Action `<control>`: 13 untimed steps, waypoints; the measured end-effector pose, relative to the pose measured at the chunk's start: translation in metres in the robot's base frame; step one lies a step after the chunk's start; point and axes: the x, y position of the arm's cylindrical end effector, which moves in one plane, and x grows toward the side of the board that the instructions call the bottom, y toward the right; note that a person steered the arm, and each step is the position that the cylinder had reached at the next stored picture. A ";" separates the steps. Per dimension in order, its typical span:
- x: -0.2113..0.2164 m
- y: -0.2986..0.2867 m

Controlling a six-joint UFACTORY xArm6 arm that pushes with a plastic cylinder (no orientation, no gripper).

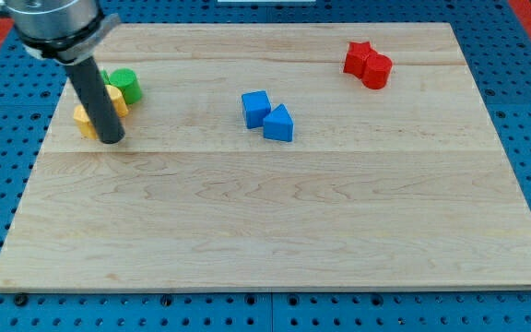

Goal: Move the blue triangle along with the blue cube slightly up

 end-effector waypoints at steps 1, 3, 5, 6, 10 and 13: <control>0.012 0.041; 0.016 0.068; 0.016 0.086; 0.016 0.086; 0.016 0.104; 0.016 0.135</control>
